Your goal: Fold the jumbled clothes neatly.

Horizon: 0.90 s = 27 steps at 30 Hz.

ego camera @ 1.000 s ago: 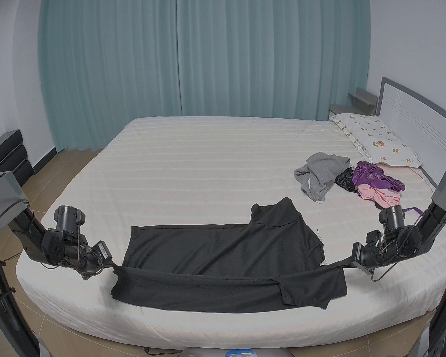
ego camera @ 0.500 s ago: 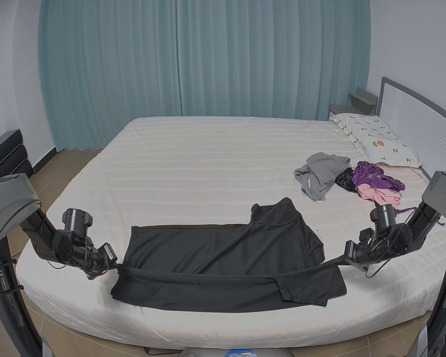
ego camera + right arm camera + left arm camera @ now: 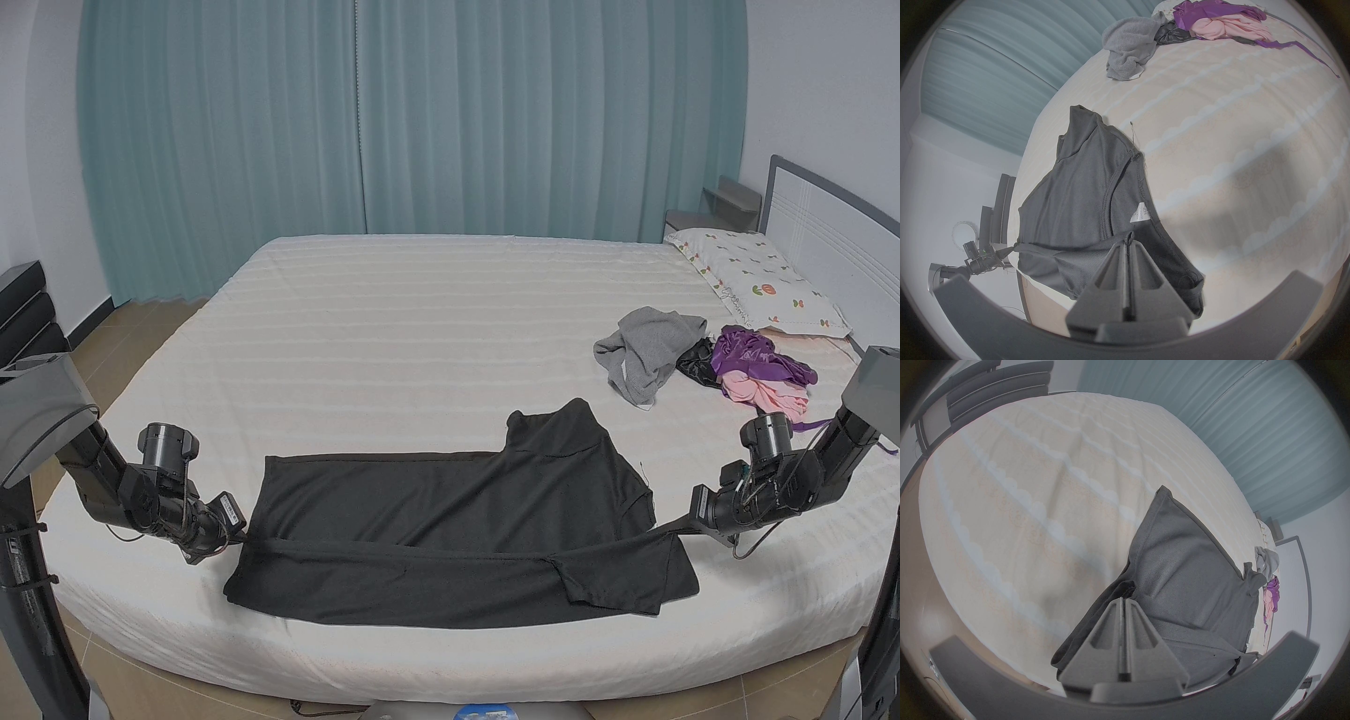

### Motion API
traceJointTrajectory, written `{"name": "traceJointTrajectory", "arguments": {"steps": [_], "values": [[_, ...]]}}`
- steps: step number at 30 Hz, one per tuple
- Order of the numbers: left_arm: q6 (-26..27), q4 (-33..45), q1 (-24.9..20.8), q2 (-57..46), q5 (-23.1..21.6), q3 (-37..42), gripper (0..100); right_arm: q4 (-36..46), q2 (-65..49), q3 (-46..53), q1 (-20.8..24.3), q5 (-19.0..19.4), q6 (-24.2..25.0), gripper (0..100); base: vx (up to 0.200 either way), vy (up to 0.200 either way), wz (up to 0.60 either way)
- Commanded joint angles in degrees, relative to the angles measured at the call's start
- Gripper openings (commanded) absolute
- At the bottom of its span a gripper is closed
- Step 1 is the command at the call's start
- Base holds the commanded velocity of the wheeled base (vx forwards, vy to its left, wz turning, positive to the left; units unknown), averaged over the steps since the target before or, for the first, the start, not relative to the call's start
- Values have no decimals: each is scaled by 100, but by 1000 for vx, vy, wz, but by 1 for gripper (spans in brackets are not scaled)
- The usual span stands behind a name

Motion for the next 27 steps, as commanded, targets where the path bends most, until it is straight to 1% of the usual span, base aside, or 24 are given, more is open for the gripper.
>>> {"name": "traceJointTrajectory", "arguments": {"steps": [1,2,3,4,10,14,15,16,19,23,24,25,26,27], "values": [[-2,12,-27,53,19,-31,0,-1,161,-93,19,-6,1,0,0,0,0],[-2,12,-36,62,54,-40,0,7,178,-128,28,-6,1,100,0,0,0],[-2,12,-54,70,106,-40,0,7,196,-145,28,-32,9,100,0,0,0],[-2,12,-63,97,150,-40,100,-1,205,-145,37,-59,1,100,0,0,0],[-20,3,-89,88,229,-40,100,-63,91,-84,107,-41,36,100,0,0,0],[-169,-15,-71,44,229,-13,100,-63,-68,-40,81,-23,132,100,0,0,0],[-354,-41,-45,-61,168,22,100,-81,-243,74,99,-15,422,100,0,0,0],[-407,-41,-36,-141,142,39,100,-81,-323,109,107,-6,589,100,0,0,0],[-451,-67,-19,-264,71,189,100,-116,-516,268,142,3,932,100,0,0,0],[-486,-322,8,-518,-359,663,100,-467,-815,584,151,56,1618,100,0,0,0],[-521,-393,8,-571,-368,725,100,-590,-868,663,151,65,1794,100,0,0,0],[-521,-393,8,-571,-368,725,100,-590,-868,663,151,65,1794,100,0,0,0],[-653,-472,8,-685,-359,813,100,-836,-920,804,151,73,2031,100,0,0,0],[-732,-489,8,-765,-403,874,100,-959,-920,892,151,73,2101,100,0,0,0]]}}
